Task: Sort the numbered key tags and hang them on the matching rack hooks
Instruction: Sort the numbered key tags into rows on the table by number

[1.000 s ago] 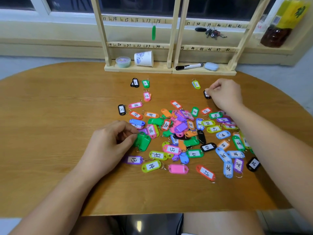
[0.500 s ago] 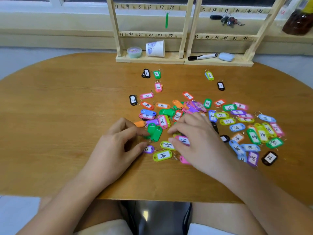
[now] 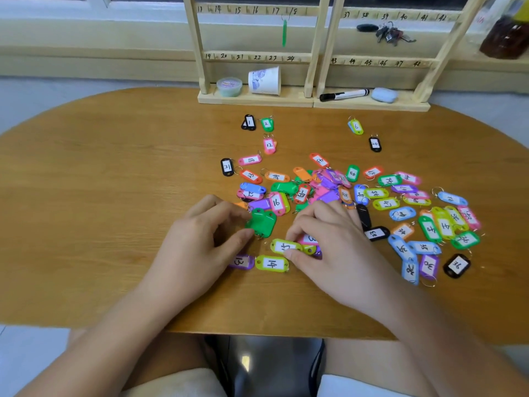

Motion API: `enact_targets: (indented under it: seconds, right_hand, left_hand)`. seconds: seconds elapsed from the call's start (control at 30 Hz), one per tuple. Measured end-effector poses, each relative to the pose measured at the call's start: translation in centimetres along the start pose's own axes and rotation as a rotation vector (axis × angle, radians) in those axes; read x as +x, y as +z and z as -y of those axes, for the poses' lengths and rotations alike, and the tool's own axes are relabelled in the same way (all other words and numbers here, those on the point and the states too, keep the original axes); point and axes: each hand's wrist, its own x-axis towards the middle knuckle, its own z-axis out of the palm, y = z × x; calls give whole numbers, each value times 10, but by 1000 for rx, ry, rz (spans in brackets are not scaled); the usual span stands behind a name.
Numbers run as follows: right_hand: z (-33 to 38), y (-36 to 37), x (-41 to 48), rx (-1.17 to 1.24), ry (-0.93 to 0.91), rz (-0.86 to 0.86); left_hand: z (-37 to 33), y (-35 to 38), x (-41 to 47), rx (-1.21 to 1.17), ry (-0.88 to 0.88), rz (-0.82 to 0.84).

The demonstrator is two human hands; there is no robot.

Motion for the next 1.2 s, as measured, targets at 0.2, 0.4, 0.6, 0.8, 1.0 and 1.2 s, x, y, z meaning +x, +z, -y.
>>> enact_targets:
  seconds: [0.2,0.4,0.6,0.8,1.0,1.2]
  right_hand:
    - [3,-4,4,53,24,-30]
    - [-7,-29,19,419,182,-95]
    - [-65,-62,75,503,381,-214]
    - [-129,-75,137,240,595,-343]
    - [-139,-68,167,63,661,-294]
    - [-145,-59,171,-15,651,-282]
  left_hand:
    - [-8,13,29,66,5,11]
    - [-8,16,42,109,-2,92]
    - [-6,15,49,100,-67,134]
    - [-5,16,50,42,-159,152]
    - [-7,14,49,27,-184,154]
    - [-9,15,45,87,-123,105]
